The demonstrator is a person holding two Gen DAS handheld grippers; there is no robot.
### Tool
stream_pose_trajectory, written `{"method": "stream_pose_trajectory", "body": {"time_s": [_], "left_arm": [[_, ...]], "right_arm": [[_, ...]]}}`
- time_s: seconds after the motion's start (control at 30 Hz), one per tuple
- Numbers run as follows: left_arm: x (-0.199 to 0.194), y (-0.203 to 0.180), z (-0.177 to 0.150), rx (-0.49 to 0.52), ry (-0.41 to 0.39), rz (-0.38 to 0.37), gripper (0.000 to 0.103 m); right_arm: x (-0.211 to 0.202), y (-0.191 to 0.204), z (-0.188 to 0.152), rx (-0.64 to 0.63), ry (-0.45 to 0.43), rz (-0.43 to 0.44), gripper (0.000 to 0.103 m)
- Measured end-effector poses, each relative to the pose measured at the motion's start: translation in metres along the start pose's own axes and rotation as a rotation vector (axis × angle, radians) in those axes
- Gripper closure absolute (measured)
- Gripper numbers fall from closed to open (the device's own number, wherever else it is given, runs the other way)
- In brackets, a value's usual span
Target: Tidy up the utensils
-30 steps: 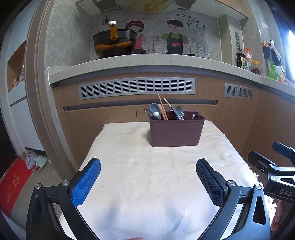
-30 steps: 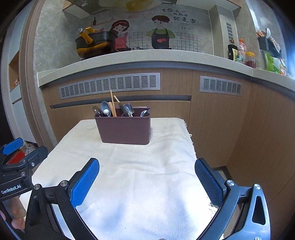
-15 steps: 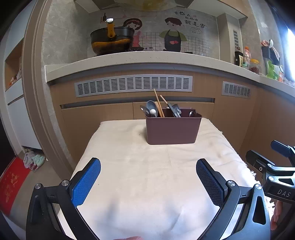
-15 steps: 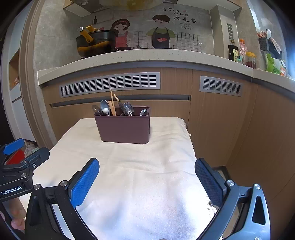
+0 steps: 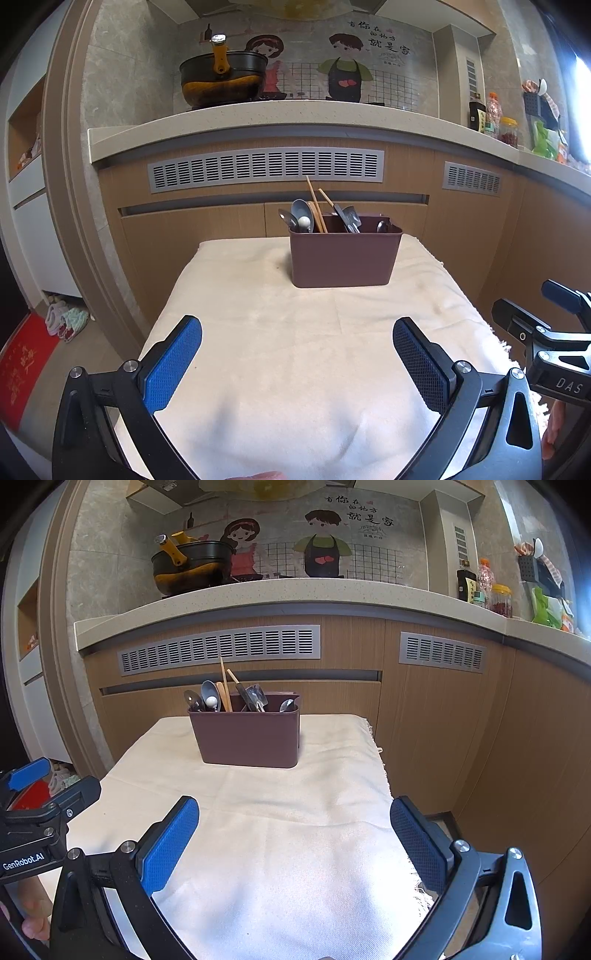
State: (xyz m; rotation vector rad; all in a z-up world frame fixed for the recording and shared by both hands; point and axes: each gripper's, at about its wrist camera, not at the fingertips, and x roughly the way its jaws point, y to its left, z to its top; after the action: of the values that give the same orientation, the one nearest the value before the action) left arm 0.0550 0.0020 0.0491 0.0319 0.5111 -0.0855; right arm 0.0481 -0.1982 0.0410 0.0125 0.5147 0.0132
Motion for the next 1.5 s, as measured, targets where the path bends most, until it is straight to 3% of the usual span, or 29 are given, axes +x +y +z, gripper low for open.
{"method": "stream_pose_trajectory", "body": {"time_s": [1.5], "left_arm": [[-0.0039, -0.0040, -0.0021, 0.006, -0.002, -0.013, 0.000]], "right_arm": [[-0.0044, -0.0025, -0.0009, 0.008, 0.001, 0.001, 0.000]]}}
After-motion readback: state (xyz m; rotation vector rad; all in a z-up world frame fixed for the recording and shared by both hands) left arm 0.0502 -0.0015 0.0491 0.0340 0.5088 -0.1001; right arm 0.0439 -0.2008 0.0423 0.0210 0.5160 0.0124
